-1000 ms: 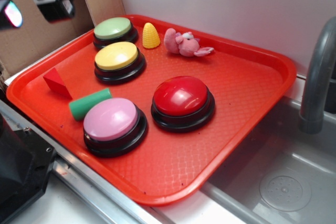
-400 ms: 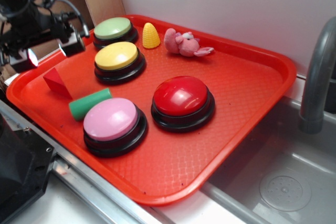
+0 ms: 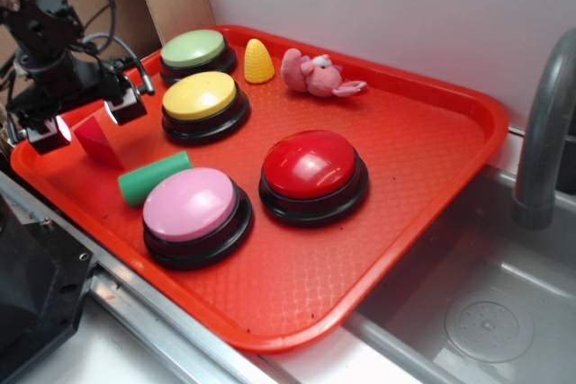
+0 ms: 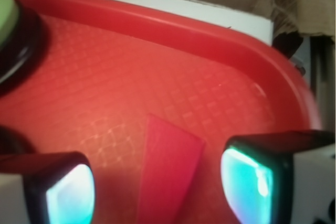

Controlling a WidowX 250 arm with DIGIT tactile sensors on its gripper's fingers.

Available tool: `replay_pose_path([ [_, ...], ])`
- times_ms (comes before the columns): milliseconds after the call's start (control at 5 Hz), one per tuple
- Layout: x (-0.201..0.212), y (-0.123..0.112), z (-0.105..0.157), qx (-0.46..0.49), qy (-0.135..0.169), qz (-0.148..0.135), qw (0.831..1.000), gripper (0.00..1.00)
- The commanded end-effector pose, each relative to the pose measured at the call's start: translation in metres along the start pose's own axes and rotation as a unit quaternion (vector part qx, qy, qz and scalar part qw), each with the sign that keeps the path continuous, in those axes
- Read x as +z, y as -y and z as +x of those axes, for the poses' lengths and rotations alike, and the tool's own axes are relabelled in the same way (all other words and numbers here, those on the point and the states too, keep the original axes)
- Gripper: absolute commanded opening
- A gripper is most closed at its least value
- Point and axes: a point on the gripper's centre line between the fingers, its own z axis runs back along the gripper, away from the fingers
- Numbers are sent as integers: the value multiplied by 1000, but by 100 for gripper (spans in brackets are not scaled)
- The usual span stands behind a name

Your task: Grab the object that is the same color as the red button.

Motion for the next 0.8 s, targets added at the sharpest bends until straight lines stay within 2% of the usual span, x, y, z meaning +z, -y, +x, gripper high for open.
replay_pose_path([
  [0, -14, -5, 12, 5, -18, -7, 1000, 100],
  [200, -14, -2, 11, -24, -47, -9, 999, 0],
  [600, 6, 7, 19, -86, -62, -24, 994, 0],
])
